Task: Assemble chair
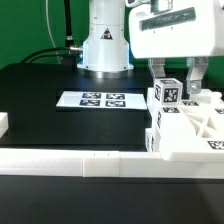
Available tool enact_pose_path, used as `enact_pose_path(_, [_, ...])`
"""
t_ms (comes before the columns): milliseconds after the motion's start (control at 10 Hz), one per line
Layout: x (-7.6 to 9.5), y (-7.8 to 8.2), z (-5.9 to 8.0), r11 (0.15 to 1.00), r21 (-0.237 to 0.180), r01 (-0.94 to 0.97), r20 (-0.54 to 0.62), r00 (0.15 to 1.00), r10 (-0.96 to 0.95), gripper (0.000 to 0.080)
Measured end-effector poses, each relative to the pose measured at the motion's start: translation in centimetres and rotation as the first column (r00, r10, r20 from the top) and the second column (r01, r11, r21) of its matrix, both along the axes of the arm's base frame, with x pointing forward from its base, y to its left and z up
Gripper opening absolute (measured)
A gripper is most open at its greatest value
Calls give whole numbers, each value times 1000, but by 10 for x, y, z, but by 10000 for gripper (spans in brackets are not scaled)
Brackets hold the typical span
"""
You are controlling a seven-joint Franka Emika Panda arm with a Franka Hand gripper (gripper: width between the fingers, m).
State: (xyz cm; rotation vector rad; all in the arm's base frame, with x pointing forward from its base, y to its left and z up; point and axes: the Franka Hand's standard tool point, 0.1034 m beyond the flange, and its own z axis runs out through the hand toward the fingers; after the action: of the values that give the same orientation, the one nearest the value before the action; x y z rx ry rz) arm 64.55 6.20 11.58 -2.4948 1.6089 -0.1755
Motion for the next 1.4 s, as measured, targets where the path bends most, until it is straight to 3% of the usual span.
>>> enact_pose_path(500, [0,-1,0,924,-77,-374,13,927,376,649])
enact_pose_path(900, [0,-3,0,623,-185,-760,-27,638,770,649])
enact_pose_path(1300, [0,-5,-1,339,-236,-911,-94,368,925,649])
enact_pose_path(1400, [0,-6,-1,313,-238,-919,-99,343,934,649])
